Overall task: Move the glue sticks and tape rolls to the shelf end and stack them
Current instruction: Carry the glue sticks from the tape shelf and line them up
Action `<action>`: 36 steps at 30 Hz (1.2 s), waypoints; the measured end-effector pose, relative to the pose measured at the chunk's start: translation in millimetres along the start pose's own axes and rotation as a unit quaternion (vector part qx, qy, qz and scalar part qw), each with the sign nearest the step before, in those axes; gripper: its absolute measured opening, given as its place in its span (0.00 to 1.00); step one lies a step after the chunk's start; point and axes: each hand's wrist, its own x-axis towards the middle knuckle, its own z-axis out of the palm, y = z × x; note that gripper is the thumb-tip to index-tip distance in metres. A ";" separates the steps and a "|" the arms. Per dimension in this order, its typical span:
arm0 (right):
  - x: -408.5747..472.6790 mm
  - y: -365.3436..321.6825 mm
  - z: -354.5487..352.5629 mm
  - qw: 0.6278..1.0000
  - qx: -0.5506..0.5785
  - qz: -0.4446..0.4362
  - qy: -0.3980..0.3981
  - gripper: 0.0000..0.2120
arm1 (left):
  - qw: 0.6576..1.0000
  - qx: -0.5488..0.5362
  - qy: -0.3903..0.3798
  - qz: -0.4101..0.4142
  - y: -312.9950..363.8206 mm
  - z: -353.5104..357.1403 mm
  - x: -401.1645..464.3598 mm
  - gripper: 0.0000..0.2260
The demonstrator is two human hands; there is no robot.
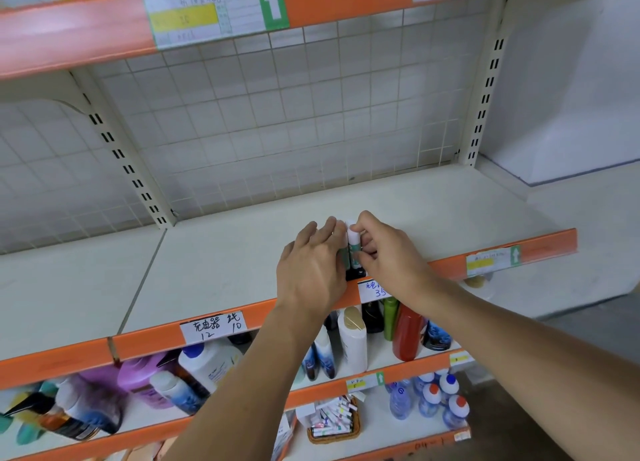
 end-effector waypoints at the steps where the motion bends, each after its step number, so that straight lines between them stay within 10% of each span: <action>1: -1.3 -0.3 -0.8 1.000 -0.002 0.002 -0.006 0.16 | 1.000 0.002 -0.007 0.002 -0.1 0.5 -0.9 0.26; 11: -20.7 -8.3 -7.2 0.998 -0.063 0.002 -0.020 0.33 | 1.000 -0.006 -0.029 -0.003 -1.5 -8.9 -10.3 0.31; 22: -18.8 -97.2 -10.2 0.951 -0.278 -0.131 -0.018 0.21 | 0.985 0.089 -0.019 -0.145 -47.2 -57.2 -93.9 0.27; 29: -31.3 -174.5 45.7 0.890 -0.251 -0.183 -0.334 0.26 | 0.952 0.151 -0.076 -0.256 -100.4 -98.8 -155.7 0.25; 36: -34.3 -261.1 138.3 0.810 -0.261 -0.281 -0.444 0.17 | 0.903 0.177 -0.117 -0.375 -167.7 -154.7 -218.0 0.29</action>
